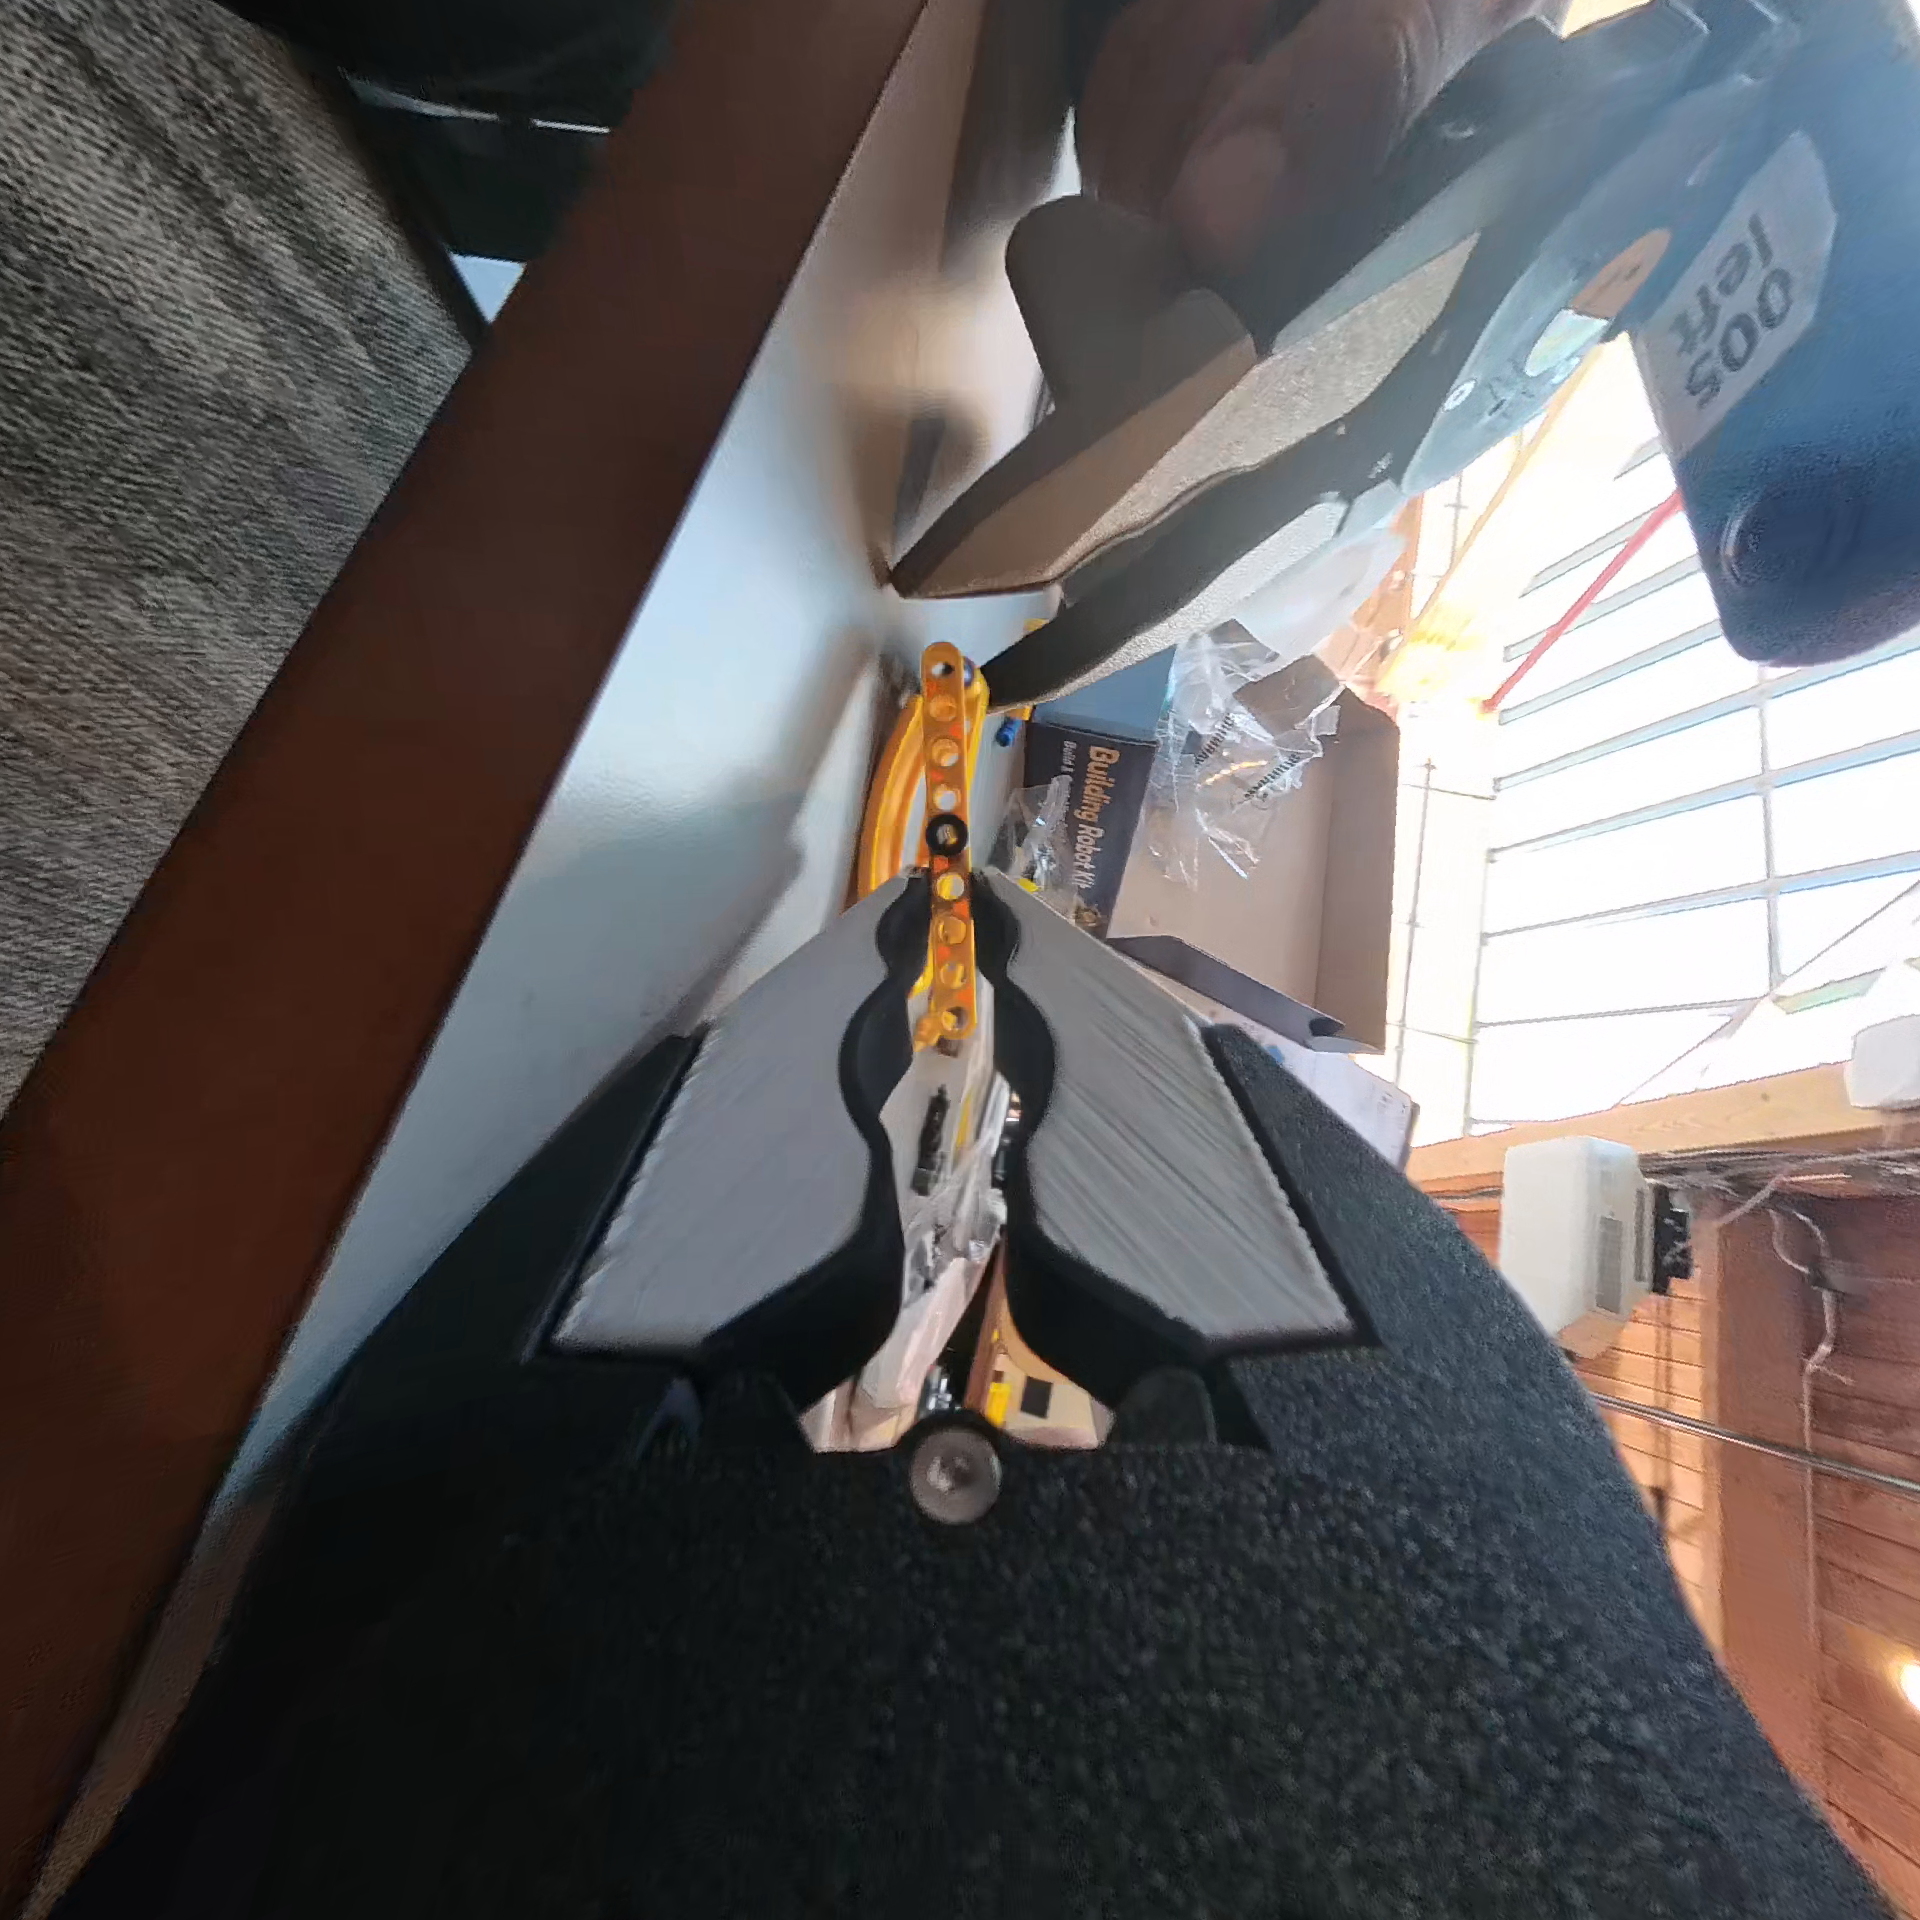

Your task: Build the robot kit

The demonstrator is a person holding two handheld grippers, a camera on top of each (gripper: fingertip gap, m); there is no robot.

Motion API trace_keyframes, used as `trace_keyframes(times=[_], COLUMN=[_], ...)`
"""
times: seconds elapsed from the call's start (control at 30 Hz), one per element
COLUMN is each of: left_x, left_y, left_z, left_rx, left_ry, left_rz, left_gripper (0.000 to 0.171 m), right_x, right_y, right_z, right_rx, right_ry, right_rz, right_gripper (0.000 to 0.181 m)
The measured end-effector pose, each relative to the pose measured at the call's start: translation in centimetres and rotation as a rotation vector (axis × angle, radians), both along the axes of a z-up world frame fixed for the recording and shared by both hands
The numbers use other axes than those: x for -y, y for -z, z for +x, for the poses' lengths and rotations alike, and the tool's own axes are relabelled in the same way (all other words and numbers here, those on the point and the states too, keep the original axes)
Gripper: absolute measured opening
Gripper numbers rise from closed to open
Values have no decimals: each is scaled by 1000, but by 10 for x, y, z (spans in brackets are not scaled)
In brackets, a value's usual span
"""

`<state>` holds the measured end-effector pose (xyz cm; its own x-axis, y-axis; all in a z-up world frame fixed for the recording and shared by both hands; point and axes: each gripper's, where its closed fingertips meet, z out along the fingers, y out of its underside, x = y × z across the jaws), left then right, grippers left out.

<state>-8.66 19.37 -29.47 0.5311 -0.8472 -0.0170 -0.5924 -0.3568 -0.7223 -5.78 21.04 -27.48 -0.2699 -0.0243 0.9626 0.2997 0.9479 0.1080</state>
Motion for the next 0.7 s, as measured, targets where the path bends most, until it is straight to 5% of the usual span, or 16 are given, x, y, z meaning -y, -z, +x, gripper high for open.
trace_keyframes(times=[0.7], left_x=[-2], left_y=[1], left_z=[1], left_rx=[22], left_ry=[-1], left_rz=[-34], left_gripper=[31], right_x=[-3], right_y=[-1], right_z=[-2], right_rx=[-31], right_ry=[37], right_rz=[-40], right_gripper=[8])
